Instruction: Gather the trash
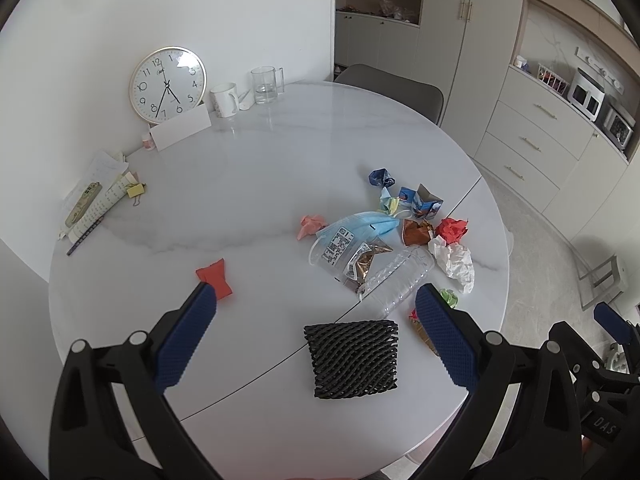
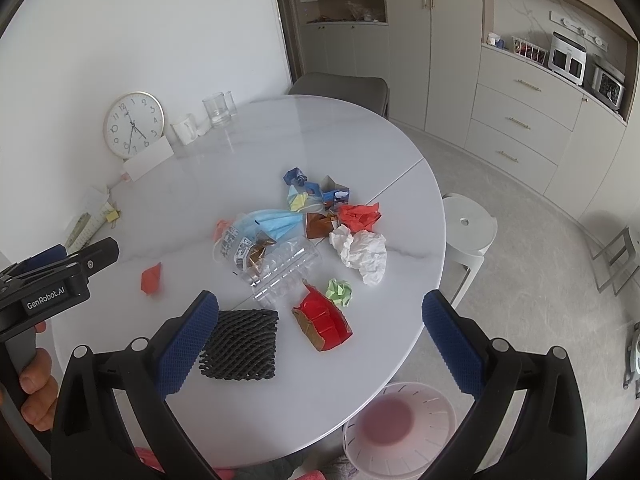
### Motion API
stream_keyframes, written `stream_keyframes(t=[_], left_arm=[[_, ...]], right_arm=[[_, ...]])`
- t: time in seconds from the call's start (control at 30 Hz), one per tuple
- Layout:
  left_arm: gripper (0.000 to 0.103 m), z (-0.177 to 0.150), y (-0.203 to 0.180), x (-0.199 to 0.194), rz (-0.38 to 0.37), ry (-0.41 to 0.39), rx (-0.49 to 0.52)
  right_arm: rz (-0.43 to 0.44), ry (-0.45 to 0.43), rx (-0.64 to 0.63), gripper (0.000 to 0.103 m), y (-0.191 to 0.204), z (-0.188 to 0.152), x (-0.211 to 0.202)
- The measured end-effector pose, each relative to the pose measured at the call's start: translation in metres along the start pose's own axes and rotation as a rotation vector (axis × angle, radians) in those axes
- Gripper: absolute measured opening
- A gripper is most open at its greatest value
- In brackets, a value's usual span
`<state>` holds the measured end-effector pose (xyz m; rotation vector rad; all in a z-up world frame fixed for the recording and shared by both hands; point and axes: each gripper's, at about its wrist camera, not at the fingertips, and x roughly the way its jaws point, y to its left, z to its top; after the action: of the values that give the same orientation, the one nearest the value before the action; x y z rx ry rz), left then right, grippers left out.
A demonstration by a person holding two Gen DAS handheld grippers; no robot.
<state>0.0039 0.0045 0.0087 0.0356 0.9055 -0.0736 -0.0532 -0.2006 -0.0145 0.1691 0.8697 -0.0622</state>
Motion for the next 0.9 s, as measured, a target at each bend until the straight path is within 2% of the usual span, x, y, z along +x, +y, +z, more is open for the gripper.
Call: stream_keyframes(t=[0.63, 0.8, 0.9], left_arm=[[0.095, 0.000, -0.001, 0.003, -0.009, 0.004, 0.015], [0.095, -0.010, 0.002, 0.018, -0.085, -0.002, 0.090], [0.095, -0.024, 0.003, 0.035, -0.139, -0.007, 0.200]], right_arm=[[0.001, 0.003, 0.003, 0.101, -0.001, -0.001, 0.006], [0.020, 0.043, 0.004, 0.101, -0.005, -0.009, 0.019], [0.035, 0.075, 0.014, 0.101, -0.013, -0.020, 0.031]])
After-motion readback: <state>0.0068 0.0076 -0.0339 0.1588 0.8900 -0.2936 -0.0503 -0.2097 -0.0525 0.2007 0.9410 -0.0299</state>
